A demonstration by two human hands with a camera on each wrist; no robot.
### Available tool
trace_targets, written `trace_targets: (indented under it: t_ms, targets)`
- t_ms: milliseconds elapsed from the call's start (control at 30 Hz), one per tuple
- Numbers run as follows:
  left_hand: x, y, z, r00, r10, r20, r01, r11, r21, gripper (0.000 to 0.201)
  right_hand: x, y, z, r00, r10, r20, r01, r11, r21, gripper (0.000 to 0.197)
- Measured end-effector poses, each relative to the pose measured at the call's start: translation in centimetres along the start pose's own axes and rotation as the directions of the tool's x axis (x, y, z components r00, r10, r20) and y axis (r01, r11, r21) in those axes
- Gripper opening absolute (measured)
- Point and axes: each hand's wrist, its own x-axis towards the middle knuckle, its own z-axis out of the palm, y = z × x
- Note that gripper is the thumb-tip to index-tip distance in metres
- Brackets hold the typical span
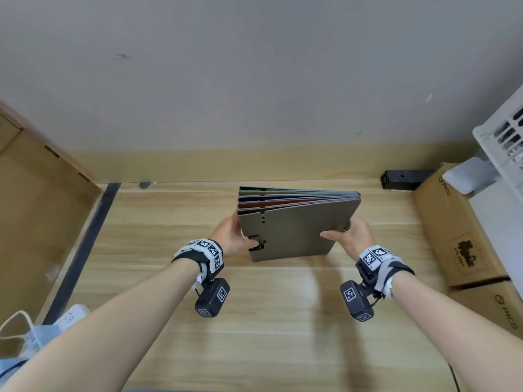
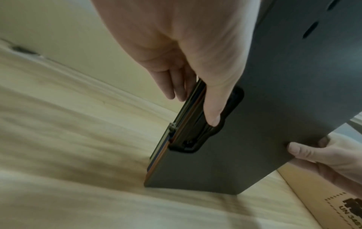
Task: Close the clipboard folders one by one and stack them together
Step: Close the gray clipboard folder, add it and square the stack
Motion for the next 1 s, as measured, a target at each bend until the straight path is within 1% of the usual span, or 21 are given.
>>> trace_targets:
  t_ms: [100, 200, 267, 367, 467, 567, 633, 700, 800, 867, 1000]
  targets:
    - [0.4, -0.6, 1.9, 0.999, -0.047, -0.023, 0.047, 0.999, 0.002, 0.052, 0.3, 1.0, 0.3, 1.000, 0.011, 0.014, -0.012, 0.999, 0.050, 0.037]
    - [0.7, -1.2, 3.2, 0.997, -0.057, -0.050, 0.059, 0.997, 0.053, 0.044, 0.4, 2.5, 0.8, 1.000, 0.008, 0.026, -0.010, 0.996, 0.084, 0.032]
    - [0.8, -1.8, 4.0, 0.998, -0.047, -0.047, 0.051, 0.995, 0.081, 0.046, 0.5, 3.4, 1.1, 1.000, 0.009, 0.016, -0.011, 0.994, 0.111, 0.030]
    - [1.2, -2.5, 4.6, 0.998, -0.041, -0.050, 0.045, 0.995, 0.088, 0.050, 0.7, 4.0, 1.3, 1.000, 0.007, 0.013, -0.008, 0.991, 0.136, 0.031]
    - [1.7, -2.7, 4.1, 0.999, -0.013, -0.048, 0.017, 0.996, 0.090, 0.055, 0.9, 3.9, 1.7, 1.000, 0.004, 0.011, -0.006, 0.987, 0.161, 0.031]
    - [2.1, -3.0, 2.6, 1.000, 0.001, 0.015, -0.003, 0.995, 0.100, 0.067, 1.5, 3.4, 2.2, 1.000, -0.009, 0.011, 0.007, 0.985, 0.172, 0.034]
    - [2.2, -3.8, 1.0, 0.998, 0.015, 0.060, -0.019, 0.998, 0.063, 0.080, 1.7, 2.6, 2.9, 1.000, -0.016, 0.026, 0.012, 0.985, 0.173, 0.035]
    - [2.1, -5.0, -1.1, 0.995, 0.042, 0.087, -0.042, 0.999, -0.004, 0.086, 2.0, 1.4, 4.4, 0.999, -0.027, 0.043, 0.019, 0.983, 0.185, 0.035]
    - [2.1, -7.8, -5.1, 0.992, 0.071, 0.104, -0.058, 0.991, -0.120, 0.074, 2.6, -0.4, 8.2, 0.997, -0.025, 0.075, 0.010, 0.980, 0.199, 0.034]
    - [2.0, -10.4, -7.9, 0.991, 0.067, 0.115, -0.047, 0.984, -0.169, 0.065, 3.0, -1.5, 11.8, 0.993, -0.019, 0.113, -0.004, 0.981, 0.196, 0.031]
    - [1.5, -16.8, -12.7, 0.989, 0.013, 0.147, 0.029, 0.960, -0.278, 0.047, 3.1, -4.1, 19.9, 0.979, 0.038, 0.200, -0.073, 0.982, 0.172, 0.029]
